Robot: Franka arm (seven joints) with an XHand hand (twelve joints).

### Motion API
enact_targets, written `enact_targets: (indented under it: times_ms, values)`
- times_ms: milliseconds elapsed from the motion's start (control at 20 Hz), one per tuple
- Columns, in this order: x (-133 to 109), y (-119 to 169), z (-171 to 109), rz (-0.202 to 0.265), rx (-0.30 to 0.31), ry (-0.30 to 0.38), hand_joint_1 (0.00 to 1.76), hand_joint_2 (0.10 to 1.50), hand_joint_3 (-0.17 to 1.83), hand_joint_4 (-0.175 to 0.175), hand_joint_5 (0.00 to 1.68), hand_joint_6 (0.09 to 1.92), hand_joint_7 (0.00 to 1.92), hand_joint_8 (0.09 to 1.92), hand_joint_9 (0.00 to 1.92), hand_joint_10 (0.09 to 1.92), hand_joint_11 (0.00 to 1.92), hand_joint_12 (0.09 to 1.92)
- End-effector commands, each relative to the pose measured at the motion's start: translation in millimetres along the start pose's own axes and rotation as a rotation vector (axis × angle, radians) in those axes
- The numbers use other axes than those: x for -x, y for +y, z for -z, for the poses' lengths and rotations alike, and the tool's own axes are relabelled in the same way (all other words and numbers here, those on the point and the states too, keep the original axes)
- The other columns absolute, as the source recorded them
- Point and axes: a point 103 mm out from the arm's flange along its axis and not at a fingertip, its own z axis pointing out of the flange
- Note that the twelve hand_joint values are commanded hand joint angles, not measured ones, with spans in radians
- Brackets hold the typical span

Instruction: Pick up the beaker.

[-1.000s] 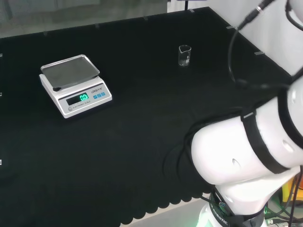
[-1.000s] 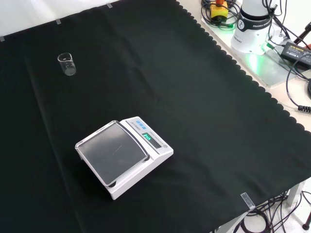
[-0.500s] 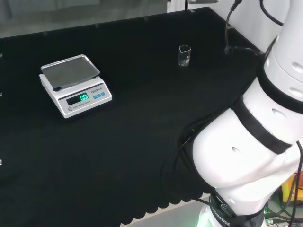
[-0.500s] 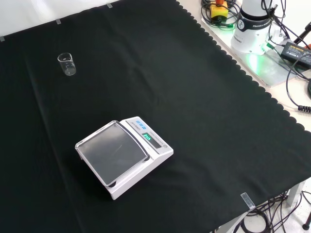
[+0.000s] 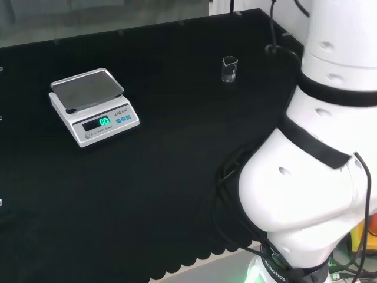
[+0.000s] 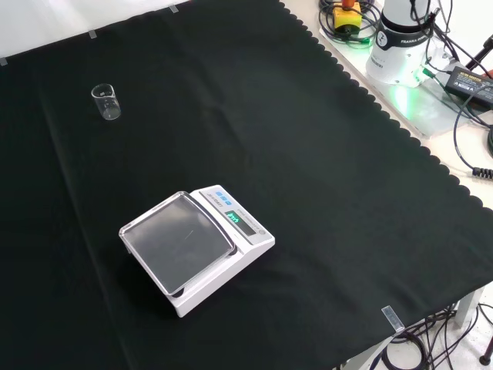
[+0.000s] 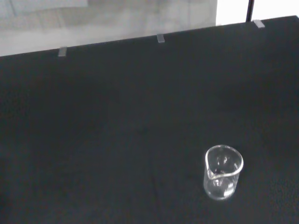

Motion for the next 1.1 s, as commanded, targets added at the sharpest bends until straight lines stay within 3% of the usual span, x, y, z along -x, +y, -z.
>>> enact_targets:
  times_ms: [50, 150, 500, 700, 1100]
  values:
    - [4.3, 132.3, -135.5, 0.082, -0.092, 0.158, 0.07, 0.98, 0.2, -0.063, 0.04, 0.09, 0.0, 0.22, 0.0, 0.32, 0.0, 1.2]
    - [1.1, 139.9, -147.5, 0.044, -0.112, 0.147, 0.07, 0.97, 0.2, -0.065, 0.05, 0.09, 0.0, 0.25, 0.0, 0.34, 0.0, 1.21]
    - [-10.4, 133.9, -174.4, 0.027, -0.159, 0.114, 0.07, 0.97, 0.19, -0.067, 0.06, 0.09, 0.0, 0.27, 0.0, 0.37, 0.0, 1.22]
    - [-21.0, 111.2, -182.7, 0.013, -0.173, 0.023, 0.06, 0.97, 0.19, -0.067, 0.06, 0.09, 0.0, 0.28, 0.0, 0.37, 0.0, 1.22]
    - [6.1, 72.3, -215.8, -0.038, -0.246, -0.026, 0.06, 0.98, 0.17, -0.067, 0.06, 0.09, 0.0, 0.29, 0.0, 0.43, 0.0, 1.27]
